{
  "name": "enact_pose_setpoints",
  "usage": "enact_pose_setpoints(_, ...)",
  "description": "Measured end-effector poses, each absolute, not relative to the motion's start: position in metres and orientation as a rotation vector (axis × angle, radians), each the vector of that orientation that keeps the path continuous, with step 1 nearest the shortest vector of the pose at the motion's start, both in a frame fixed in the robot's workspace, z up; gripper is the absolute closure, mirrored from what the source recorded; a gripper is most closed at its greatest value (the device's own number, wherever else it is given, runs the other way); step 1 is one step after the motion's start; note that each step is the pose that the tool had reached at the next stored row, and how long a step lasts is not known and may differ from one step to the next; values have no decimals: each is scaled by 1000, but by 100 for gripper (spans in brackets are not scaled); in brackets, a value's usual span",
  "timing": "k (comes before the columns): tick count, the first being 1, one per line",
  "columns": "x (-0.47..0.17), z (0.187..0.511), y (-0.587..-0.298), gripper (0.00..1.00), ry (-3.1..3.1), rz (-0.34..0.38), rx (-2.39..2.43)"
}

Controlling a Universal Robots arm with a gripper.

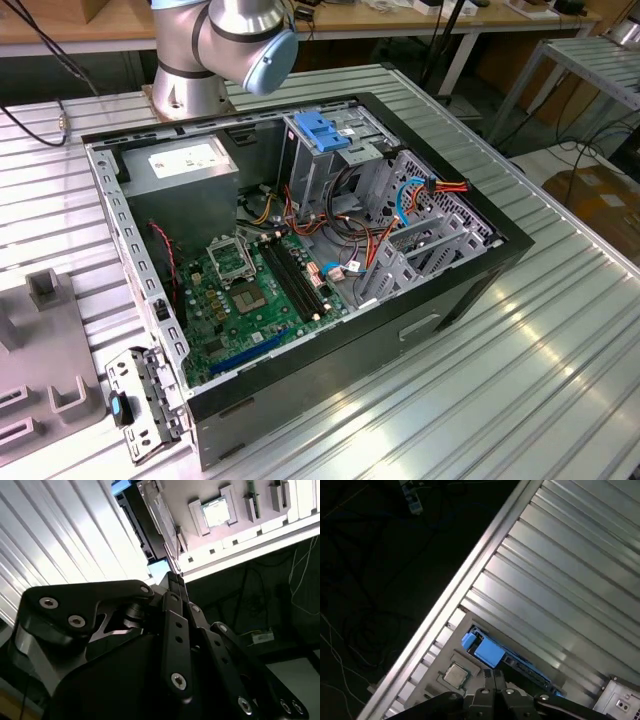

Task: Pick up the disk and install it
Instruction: 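Pick up the disk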

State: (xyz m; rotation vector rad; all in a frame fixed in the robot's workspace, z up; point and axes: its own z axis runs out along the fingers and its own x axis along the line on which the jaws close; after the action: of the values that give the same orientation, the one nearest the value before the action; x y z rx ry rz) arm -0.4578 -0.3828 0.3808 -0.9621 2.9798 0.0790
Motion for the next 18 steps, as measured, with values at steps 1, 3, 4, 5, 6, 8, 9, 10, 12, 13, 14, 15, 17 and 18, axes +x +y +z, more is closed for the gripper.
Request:
enact_pose_setpoints(1, -458, 381, -383, 89, 2969, 79, -998)
enact_pose_setpoints(3, -458, 381, -383, 89, 2951, 79, -1051)
enact_pose_setpoints(4, -458, 381, -383, 89, 2942, 80, -1078)
enact_pose_setpoints(5, -458, 381, -383, 89, 2929, 80, -1114)
enact_pose_setpoints(6, -458, 381, -383, 89, 2919, 80, -1141)
enact_pose_setpoints(8, -458, 380, -383, 89, 2899, 80, -1195)
enact_pose_setpoints(9, -458, 380, -383, 89, 2879, 80, -1242)
enact_pose_setpoints(10, -458, 380, -383, 89, 2861, 80, -1287)
enact_pose_setpoints(12, -458, 380, -383, 89, 2833, 80, -1348)
enact_pose_setpoints(13, -458, 380, -383, 89, 2816, 80, -1385)
enact_pose_setpoints(14, -458, 380, -383, 89, 2805, 80, -1410)
enact_pose_setpoints(15, -458, 380, -383, 89, 2794, 81, -1432)
enact_pose_setpoints(17, -458, 380, -383, 89, 2769, 81, -1482)
enact_pose_setpoints(18, -458, 380, -383, 89, 2755, 81, -1508)
